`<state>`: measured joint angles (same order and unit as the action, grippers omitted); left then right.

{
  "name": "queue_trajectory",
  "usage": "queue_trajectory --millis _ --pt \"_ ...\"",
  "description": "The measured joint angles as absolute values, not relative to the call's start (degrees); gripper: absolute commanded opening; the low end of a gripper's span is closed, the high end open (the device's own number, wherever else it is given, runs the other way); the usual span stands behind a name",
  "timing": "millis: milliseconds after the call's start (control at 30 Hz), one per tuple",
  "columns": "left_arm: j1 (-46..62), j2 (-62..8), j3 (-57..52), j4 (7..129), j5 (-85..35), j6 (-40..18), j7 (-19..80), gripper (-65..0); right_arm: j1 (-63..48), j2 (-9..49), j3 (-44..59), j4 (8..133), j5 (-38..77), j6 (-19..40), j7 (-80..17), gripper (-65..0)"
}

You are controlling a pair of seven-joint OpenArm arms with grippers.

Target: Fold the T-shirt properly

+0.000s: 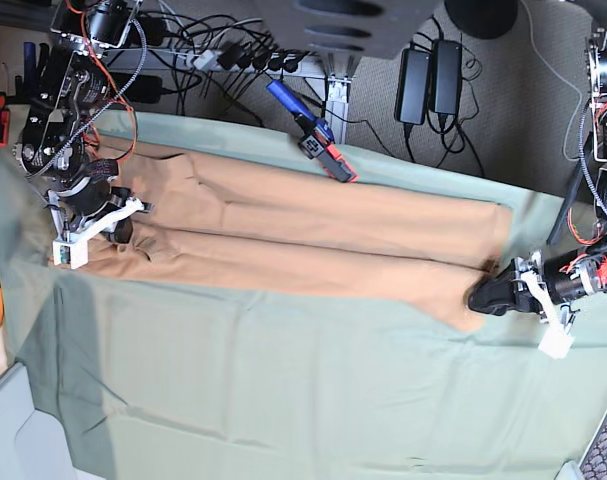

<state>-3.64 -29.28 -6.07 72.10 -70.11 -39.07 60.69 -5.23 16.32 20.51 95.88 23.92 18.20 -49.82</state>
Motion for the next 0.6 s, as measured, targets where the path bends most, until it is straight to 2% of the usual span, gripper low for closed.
queue_trajectory --millis 67,100,133,300,467,600 --pt "-3.64 -29.26 -6.07 72.1 -70.08 -39.07 61.34 -32.1 -5.26 16.34 20.53 95.88 23.62 18.22 -50.92 -38.1" --pt "-3.62 -29.39 -6.07 72.1 -70.08 -39.09 61.58 -32.1 -5.26 16.32 20.51 95.88 23.53 18.2 -50.94 -32.5" --pt "-3.64 -29.43 -6.07 72.1 -70.08 -39.07 61.69 -32.1 -5.23 16.32 20.51 95.88 23.53 18.2 -50.89 -30.8" --pt "-2.81 -31.11 -7.03 72.12 -69.56 -39.09 62.57 -32.1 -5.26 16.32 20.53 95.9 23.77 18.2 -50.89 -30.9" --pt "0.51 -32.67 -9.5 72.1 -63.53 -39.09 59.92 -32.1 -5.23 16.32 20.6 95.9 24.43 18.2 -50.83 -30.9" --pt "1.61 -32.08 -9.34 72.12 -67.83 -39.09 59.94 -32.1 -5.19 16.19 20.6 95.9 25.61 18.2 -50.63 -30.9"
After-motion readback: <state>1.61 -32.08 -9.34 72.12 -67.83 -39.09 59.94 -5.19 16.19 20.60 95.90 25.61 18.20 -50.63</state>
